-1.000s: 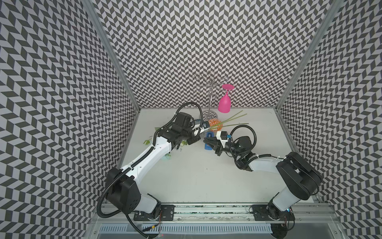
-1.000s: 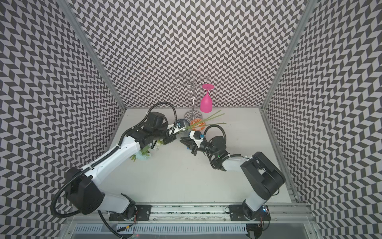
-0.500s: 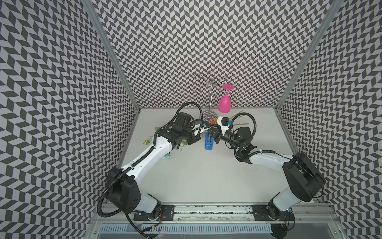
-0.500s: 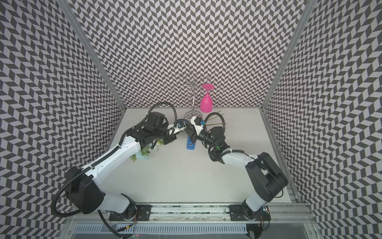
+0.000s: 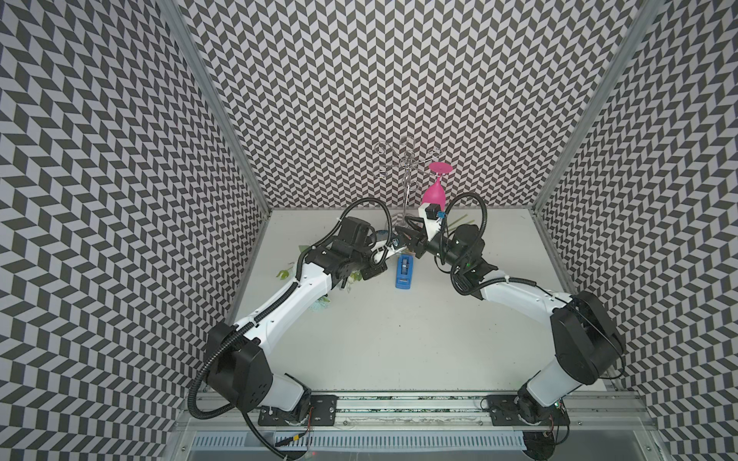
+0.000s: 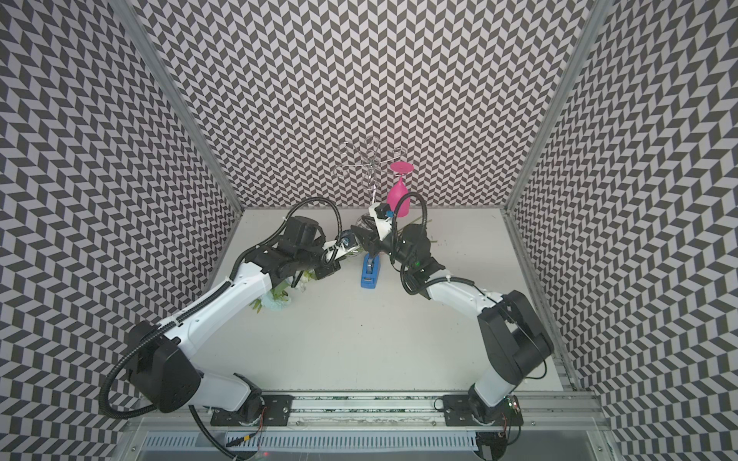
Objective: Wrap bouquets with tape
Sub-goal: Wrap the tape around the bouquet.
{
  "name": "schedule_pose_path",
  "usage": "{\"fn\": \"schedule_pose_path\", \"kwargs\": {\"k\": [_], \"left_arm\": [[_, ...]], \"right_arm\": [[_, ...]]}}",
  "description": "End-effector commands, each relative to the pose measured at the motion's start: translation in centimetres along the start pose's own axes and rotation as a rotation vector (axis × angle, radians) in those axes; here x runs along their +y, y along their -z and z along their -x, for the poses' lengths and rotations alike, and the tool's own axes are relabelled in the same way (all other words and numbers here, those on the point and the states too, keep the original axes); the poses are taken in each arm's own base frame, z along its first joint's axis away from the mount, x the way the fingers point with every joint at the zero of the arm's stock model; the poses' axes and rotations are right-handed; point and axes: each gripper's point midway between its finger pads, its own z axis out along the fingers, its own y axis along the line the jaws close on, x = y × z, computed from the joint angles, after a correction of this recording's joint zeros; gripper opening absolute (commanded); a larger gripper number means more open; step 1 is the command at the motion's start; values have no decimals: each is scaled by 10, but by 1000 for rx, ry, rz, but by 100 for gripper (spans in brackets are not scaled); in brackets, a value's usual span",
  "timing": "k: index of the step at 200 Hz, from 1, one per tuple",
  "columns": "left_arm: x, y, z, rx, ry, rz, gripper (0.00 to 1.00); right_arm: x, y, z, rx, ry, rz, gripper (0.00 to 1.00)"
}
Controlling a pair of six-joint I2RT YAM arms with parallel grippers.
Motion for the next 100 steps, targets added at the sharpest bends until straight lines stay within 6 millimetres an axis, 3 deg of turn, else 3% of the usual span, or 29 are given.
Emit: {"fn": "schedule_pose_path", "kwargs": {"k": [1, 32, 75, 100], "left_arm": [[0, 7, 10, -40, -23, -5, 0], [1, 9, 12, -45, -24, 1, 0], [2, 11, 13, -53, -24, 7, 0], [3, 10, 14, -53, -23, 3, 0]], "right_arm": [[-32, 1, -6, 69, -10, -82, 54], [-64, 21, 8, 101, 9, -139, 67], [-96, 68, 27, 111, 103, -310, 77], [-92, 98, 43, 75, 178, -367, 81]]}}
